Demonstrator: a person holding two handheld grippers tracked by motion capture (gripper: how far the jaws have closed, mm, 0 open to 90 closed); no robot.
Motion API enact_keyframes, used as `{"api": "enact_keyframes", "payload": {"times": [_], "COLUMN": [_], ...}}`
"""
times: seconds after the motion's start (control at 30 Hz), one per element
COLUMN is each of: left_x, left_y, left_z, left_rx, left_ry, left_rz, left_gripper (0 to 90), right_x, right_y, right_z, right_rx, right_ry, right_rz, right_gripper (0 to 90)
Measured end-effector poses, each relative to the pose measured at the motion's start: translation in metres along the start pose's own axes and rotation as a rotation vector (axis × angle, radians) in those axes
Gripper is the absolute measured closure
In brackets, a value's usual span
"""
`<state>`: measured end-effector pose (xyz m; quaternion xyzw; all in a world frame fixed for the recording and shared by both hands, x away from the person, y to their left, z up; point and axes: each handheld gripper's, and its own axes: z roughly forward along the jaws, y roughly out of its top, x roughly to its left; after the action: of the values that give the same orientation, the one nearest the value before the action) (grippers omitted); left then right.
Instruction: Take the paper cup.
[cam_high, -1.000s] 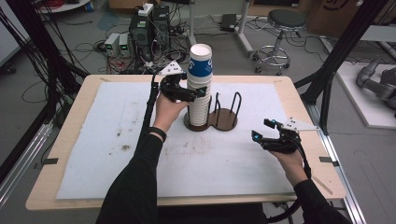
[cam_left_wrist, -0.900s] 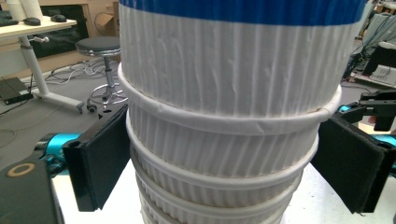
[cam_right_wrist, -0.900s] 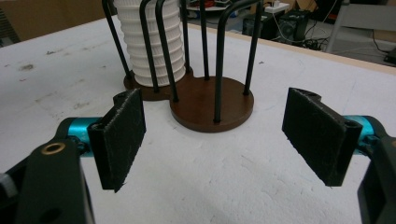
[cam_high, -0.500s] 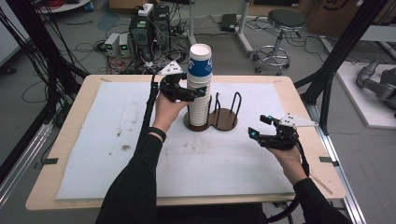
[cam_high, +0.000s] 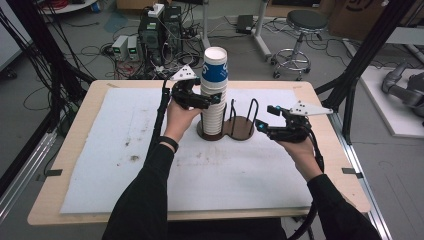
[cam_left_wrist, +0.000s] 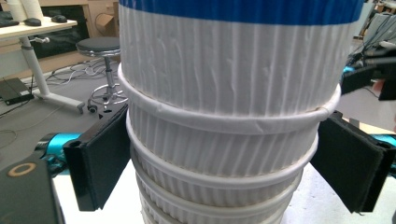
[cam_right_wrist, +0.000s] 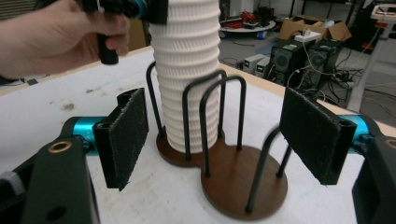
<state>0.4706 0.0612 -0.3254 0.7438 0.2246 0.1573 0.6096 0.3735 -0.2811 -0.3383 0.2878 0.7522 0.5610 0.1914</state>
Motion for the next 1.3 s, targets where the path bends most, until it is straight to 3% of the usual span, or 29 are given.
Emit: {"api": "enact_keyframes", "payload": {"times": [0.6,0.8,1.0,1.3], "left_x": [0.002,0.002,0.002,0.001], "left_y": [-0.001,-0.001,-0.001,-0.001], "left_z": [0.0,0.0,0.0,0.0], "left_rx": [-0.007,-0.009,-0.009,-0.008], "left_ry": [0.002,0.0,0.001,0.002], "left_rz": [-0.013,-0.011,-0.006,-0.003], "left_gripper": [11.2,11.1,11.2,11.2], "right_x": [0.009,0.016,0.022,0.024], "right_y": [0.09,0.115,0.131,0.154], "right_z": [0.046,0.061,0.073,0.097], "right_rx": [-0.067,-0.09,-0.092,-0.074], "right_ry": [0.028,0.015,0.018,0.005], "right_rz": [-0.011,-0.028,-0.031,0.01], "right_gripper": [24.9,24.9,24.9,24.8]}}
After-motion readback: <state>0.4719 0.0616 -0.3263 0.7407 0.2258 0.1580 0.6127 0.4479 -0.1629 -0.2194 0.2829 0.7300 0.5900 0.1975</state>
